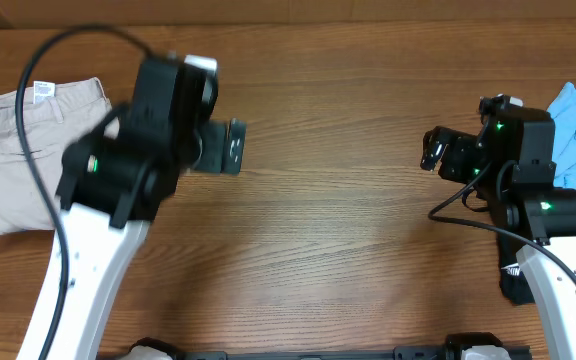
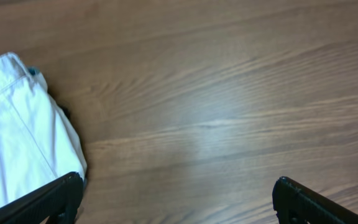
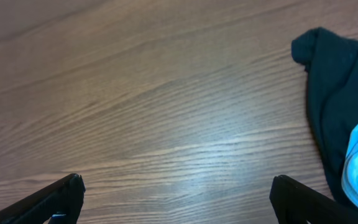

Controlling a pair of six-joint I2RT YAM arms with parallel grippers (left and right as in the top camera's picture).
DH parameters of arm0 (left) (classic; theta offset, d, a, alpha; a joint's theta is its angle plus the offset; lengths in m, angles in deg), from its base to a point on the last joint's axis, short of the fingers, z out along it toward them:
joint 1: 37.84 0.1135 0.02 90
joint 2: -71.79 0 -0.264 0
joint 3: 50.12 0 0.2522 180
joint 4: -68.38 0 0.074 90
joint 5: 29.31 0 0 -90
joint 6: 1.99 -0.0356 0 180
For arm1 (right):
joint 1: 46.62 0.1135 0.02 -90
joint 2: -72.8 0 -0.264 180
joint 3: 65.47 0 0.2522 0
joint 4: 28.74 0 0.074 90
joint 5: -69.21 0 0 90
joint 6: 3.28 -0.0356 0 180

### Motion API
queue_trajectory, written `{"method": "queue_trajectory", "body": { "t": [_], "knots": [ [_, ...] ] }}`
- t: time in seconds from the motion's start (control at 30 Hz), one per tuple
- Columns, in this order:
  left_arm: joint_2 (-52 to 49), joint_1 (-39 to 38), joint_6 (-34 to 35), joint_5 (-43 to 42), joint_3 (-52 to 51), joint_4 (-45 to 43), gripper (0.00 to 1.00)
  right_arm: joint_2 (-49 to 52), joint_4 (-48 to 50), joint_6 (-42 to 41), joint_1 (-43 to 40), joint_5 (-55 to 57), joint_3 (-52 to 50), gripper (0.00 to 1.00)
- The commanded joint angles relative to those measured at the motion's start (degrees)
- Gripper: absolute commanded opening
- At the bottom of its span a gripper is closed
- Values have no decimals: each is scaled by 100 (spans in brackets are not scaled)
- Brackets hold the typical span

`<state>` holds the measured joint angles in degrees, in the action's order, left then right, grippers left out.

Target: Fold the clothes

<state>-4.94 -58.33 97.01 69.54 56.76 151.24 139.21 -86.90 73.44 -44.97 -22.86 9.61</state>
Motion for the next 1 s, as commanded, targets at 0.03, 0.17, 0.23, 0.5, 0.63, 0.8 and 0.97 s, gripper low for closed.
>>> {"method": "queue_trajectory", "body": {
  "t": [0.03,0.17,0.23,0.5,0.63,0.8,0.97],
  "knots": [
    [1311,96,387,437,-1119,-271,100,-105,44,-7,37,74,-116,100],
    [2459,345,901,986,-1971,-356,100,-105,66,-9,59,76,-116,100],
    [2949,485,905,1261,-2358,-455,100,-105,70,-9,59,76,-116,100],
    [3458,590,903,1858,-3058,-584,100,-98,-2,-28,57,74,-116,100],
    [3407,590,903,1856,-3104,-507,100,-98,-2,-28,59,74,-116,100],
    [3405,590,903,1856,-3104,-461,100,-98,-2,-28,59,74,-116,100],
    [3405,590,903,1856,-3104,-461,100,-98,-2,-28,59,74,-116,100]
  ]
}}
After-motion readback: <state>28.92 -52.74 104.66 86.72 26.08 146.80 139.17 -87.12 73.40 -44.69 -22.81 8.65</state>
